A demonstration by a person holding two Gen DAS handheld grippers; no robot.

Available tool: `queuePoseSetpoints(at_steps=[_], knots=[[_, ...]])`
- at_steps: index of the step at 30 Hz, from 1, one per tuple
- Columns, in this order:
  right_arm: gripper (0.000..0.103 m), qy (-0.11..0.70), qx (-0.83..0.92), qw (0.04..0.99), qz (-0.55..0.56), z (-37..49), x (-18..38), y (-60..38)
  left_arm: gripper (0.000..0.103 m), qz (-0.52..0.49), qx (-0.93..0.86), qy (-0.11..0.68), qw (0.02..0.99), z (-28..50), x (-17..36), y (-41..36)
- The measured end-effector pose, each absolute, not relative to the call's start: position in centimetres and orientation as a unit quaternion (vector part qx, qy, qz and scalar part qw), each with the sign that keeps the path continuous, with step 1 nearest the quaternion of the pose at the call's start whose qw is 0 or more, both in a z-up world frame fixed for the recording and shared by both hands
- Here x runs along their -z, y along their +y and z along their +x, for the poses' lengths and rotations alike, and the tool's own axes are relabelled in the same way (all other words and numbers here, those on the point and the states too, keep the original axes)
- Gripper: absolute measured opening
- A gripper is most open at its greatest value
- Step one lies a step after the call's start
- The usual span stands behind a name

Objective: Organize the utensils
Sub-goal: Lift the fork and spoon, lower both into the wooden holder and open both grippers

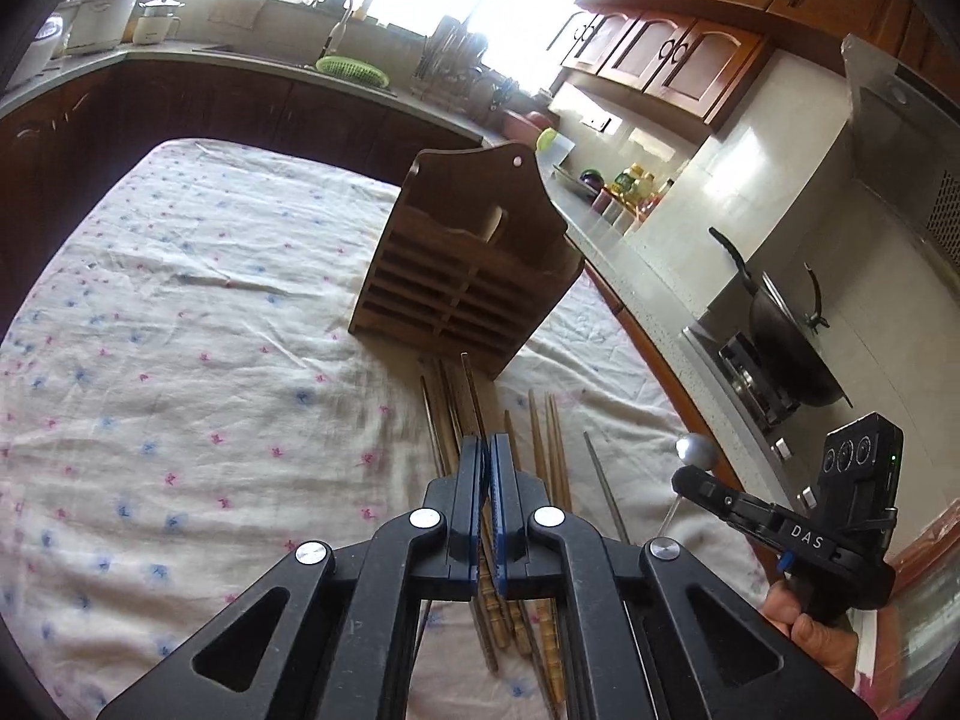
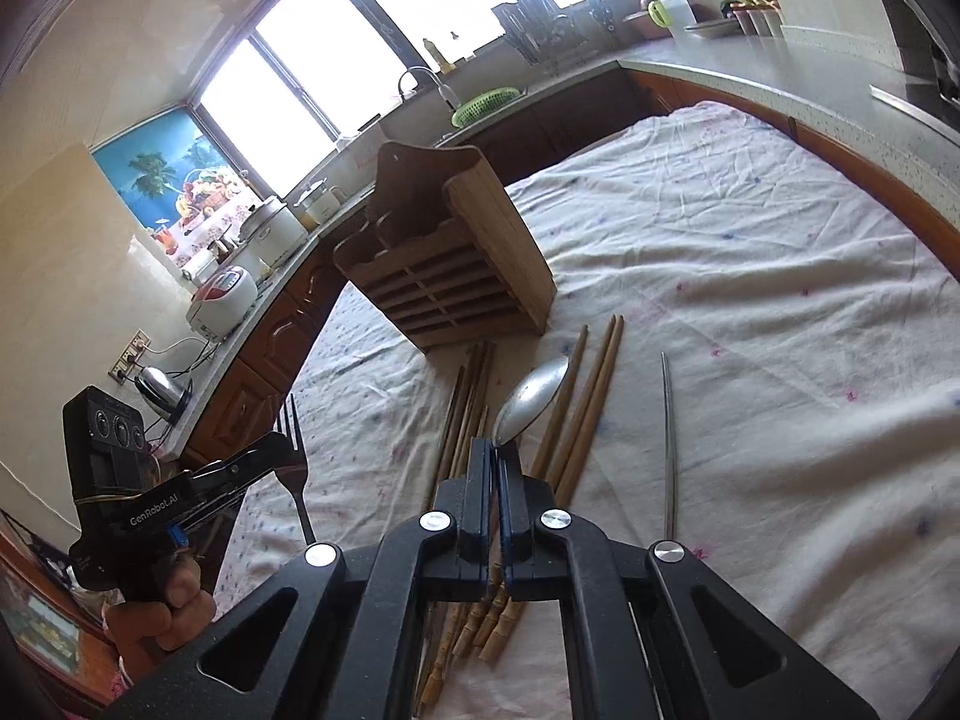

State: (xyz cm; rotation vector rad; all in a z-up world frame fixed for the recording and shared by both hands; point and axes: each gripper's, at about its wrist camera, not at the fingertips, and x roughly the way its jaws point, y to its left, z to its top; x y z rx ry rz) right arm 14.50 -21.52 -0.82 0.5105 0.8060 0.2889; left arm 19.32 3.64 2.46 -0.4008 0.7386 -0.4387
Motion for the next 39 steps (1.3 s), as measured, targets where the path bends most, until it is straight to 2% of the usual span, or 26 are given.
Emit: queuePoseSetpoints(at_steps=[8, 18, 32, 39], knots=[[0.002, 0.342, -0.143, 0.903, 0.219, 14.8, -3.1, -20.9, 0.001, -0.207, 0.21, 0.304, 0.906, 16.7, -5.9, 5.9], [0.002, 0.306, -0.13, 0.924, 0.189, 16.6, -5.8, -20.9, 0.001, -0.217, 0.214, 0.289, 0.907, 18.3, -7.0, 6.1], [0.002, 0.219, -0.105, 0.965, 0.101, 22.7, -12.5, -19.3, 0.001, -0.224, 0.235, 0.205, 0.923, 27.1, -12.8, 5.9], [0.002, 0.201, -0.09, 0.975, 0.033, 27.5, -12.6, -17.0, 0.001, -0.264, 0.229, 0.191, 0.917, 34.1, -9.3, 6.1]])
